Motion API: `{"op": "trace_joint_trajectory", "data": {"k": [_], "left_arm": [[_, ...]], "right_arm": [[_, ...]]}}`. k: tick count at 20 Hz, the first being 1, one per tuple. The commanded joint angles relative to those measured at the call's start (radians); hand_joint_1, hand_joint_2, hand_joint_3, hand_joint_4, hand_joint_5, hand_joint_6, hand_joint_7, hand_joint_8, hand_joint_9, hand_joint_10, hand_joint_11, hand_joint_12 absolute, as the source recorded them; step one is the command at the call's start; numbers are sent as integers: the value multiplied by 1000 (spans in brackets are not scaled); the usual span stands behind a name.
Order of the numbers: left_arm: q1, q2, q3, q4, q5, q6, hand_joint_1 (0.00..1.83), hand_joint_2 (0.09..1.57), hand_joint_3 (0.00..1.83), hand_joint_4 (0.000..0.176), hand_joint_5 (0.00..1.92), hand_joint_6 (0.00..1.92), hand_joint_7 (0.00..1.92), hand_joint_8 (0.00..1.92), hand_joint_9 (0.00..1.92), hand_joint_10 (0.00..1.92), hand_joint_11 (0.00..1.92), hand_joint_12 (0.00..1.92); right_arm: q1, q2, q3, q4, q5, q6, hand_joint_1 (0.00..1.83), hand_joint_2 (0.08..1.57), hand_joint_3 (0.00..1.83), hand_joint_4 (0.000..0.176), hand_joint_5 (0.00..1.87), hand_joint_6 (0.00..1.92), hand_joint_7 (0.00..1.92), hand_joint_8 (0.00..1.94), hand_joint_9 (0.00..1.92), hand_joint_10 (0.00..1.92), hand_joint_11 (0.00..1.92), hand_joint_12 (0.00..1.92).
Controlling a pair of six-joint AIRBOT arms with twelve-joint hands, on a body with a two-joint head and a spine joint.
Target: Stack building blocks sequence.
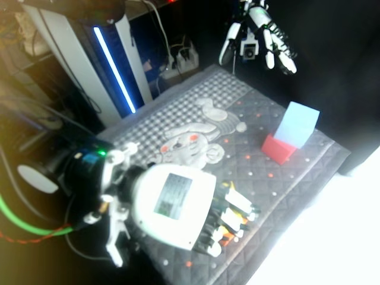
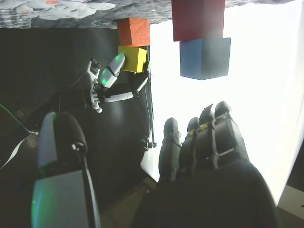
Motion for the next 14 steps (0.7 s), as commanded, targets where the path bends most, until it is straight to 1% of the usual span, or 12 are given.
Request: {"op": "trace_joint_trajectory", "data": {"k": [1, 2, 5, 6, 7, 8, 9, 10, 11, 12, 13, 14], "left_arm": [[-9, -6, 6, -5, -129, -9, 994, 854, 0, 23, 236, 1, 0, 0, 0, 0, 0, 0], [-9, -6, 6, -5, -130, -10, 987, 851, 0, 22, 236, 1, 0, 0, 0, 0, 5, 2], [-9, -7, 6, -5, -131, -11, 953, 855, 1, 16, 237, 1, 0, 0, 0, 0, 15, 7], [-9, -7, 6, -5, -132, -11, 952, 856, 1, 2, 241, 3, 3, 1, 0, 0, 15, 8], [-9, -7, 6, -5, -132, -12, 949, 858, 2, 1, 240, 2, 4, 2, 0, 0, 19, 10], [-9, -7, 5, -5, -133, -12, 927, 859, 2, 8, 237, 0, 8, 3, 0, 0, 35, 18], [-9, -7, 5, -5, -134, -12, 941, 858, 2, 5, 238, 1, 8, 3, 0, 0, 31, 18], [-9, -7, 5, -5, -134, -12, 965, 860, 2, 8, 235, 0, 4, 0, 0, 0, 24, 16], [-9, -7, 5, -5, -135, -12, 964, 860, 2, 9, 235, 0, 4, 0, 0, 0, 23, 17], [-9, -7, 5, -5, -136, -12, 949, 859, 1, 14, 237, 1, 1, 0, 0, 0, 19, 16], [-9, -7, 5, -5, -136, -12, 932, 854, 0, 12, 241, 2, 7, 2, 0, 0, 21, 19], [-9, -7, 5, -5, -136, -12, 932, 854, 0, 12, 241, 2, 7, 2, 0, 0, 21, 19]], "right_arm": [[9, 6, 6, 16, 106, -1, 1269, 1117, 1, 0, 907, 849, 1086, 1043, 1420, 485, 1309, 885], [9, 6, 9, 16, 104, -1, 1271, 1112, 0, 0, 917, 841, 1100, 1013, 1422, 475, 1310, 873], [9, 6, 11, 16, 98, -1, 1270, 1116, 0, 0, 925, 814, 1078, 1063, 1411, 481, 1281, 896], [9, 6, 11, 16, 97, -1, 1271, 1112, 0, 0, 931, 803, 1088, 1044, 1409, 480, 1274, 901], [9, 6, 11, 16, 97, -1, 1271, 1113, 1, 0, 917, 828, 1094, 1026, 1404, 455, 1262, 895], [9, 6, 11, 15, 97, -1, 1269, 1116, 0, 0, 900, 856, 1098, 1012, 1414, 402, 1254, 852], [8, 6, 10, 15, 97, -1, 1269, 1113, 2, 0, 900, 866, 1100, 1002, 1414, 323, 1251, 770], [8, 6, 9, 15, 98, -1, 1230, 1135, 2, 0, 857, 1055, 1045, 994, 1344, 175, 1238, 608], [8, 6, 8, 16, 98, -1, 1210, 1162, 4, 0, 788, 1189, 995, 1049, 1299, 100, 1229, 521], [8, 6, 7, 16, 98, -1, 1124, 1210, 3, 0, 769, 1272, 879, 431, 1215, 31, 1198, 407], [4, 8, 4, 15, 98, -1, 1107, 1160, 0, 0, 687, 153, 943, 52, 1188, 4, 1044, 373], [3, 9, 2, 15, 98, -1, 1107, 1160, 0, 0, 687, 153, 943, 52, 1188, 4, 1044, 373]]}}
